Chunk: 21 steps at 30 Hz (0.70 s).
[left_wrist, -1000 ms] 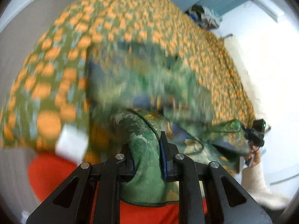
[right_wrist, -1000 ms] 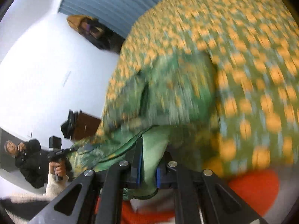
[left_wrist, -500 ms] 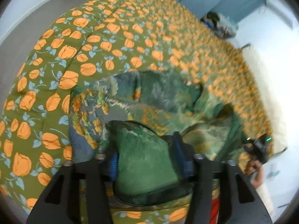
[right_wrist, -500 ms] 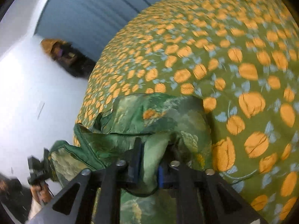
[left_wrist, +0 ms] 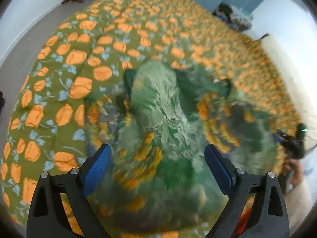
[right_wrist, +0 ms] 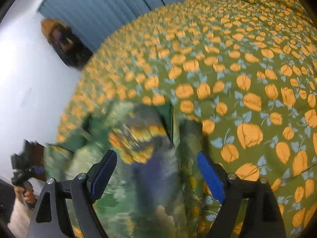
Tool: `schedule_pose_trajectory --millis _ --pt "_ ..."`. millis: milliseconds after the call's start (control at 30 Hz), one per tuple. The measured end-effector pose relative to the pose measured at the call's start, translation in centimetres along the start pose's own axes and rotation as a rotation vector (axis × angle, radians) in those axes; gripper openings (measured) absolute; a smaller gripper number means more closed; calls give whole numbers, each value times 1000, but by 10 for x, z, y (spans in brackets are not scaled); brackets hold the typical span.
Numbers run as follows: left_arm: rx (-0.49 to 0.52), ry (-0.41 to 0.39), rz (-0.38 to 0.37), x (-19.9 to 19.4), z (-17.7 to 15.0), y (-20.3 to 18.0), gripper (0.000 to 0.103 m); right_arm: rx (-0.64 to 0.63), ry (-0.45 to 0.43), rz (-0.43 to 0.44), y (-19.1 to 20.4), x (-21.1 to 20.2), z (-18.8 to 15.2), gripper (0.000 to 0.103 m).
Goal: Fold large clothes
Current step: 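Grasp the jacket hem with both grippers and lift it, then fold the hem up over the collar with both grippers and release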
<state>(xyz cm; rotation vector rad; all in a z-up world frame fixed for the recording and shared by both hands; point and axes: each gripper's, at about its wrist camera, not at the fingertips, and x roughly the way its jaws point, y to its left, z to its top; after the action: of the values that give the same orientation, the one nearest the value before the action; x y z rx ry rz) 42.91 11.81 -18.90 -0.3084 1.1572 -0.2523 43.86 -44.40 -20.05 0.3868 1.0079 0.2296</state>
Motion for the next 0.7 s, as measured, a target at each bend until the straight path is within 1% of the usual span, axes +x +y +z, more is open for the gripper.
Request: schedule_pose_trajectory --millis 33,67,100,133,167,200,233,300,367,400,467,533,567,633,700 --pt "-2 6 17 8 0 -5 82 -5 2 -4 2 3 -3 85" --pt "2 7 51 12 0 -9 76 -15 9 -9 8 11 -6 85" --pt "13 0 91 14 -1 -12 49 -22 11 -24 13 14 -9 80" --pt "23 -4 133 14 -2 -14 16 -37 8 -56 17 15 -10 53" --pt "22 -6 144 12 -3 -14 13 -79 7 -126 25 15 -12 33" --pt "18 -23 141 5 -4 -14 9 -111 2 -168 31 12 -11 18" --pt "19 -65 139 -8 -4 -15 8 -133 -13 -185 37 8 -11 16" --pt "20 -155 144 -33 -1 -18 8 -209 -88 -226 54 -12 -5 15" --pt "37 -264 150 -59 4 -29 8 -263 -185 -259 71 -33 4 15" --pt "56 -321 171 -69 6 -38 8 -285 -233 -266 80 -42 11 15" --pt "113 -433 254 -77 15 -55 8 -327 -328 -296 96 -53 22 15" --pt "153 -507 334 -68 23 -63 8 -328 -382 -327 102 -51 34 15" --pt "168 -518 375 -56 27 -65 8 -320 -386 -346 102 -42 40 15" --pt "182 -490 422 -28 32 -59 9 -302 -360 -381 93 -19 46 15" --pt "171 -396 451 19 34 -44 9 -254 -286 -412 73 17 43 15"
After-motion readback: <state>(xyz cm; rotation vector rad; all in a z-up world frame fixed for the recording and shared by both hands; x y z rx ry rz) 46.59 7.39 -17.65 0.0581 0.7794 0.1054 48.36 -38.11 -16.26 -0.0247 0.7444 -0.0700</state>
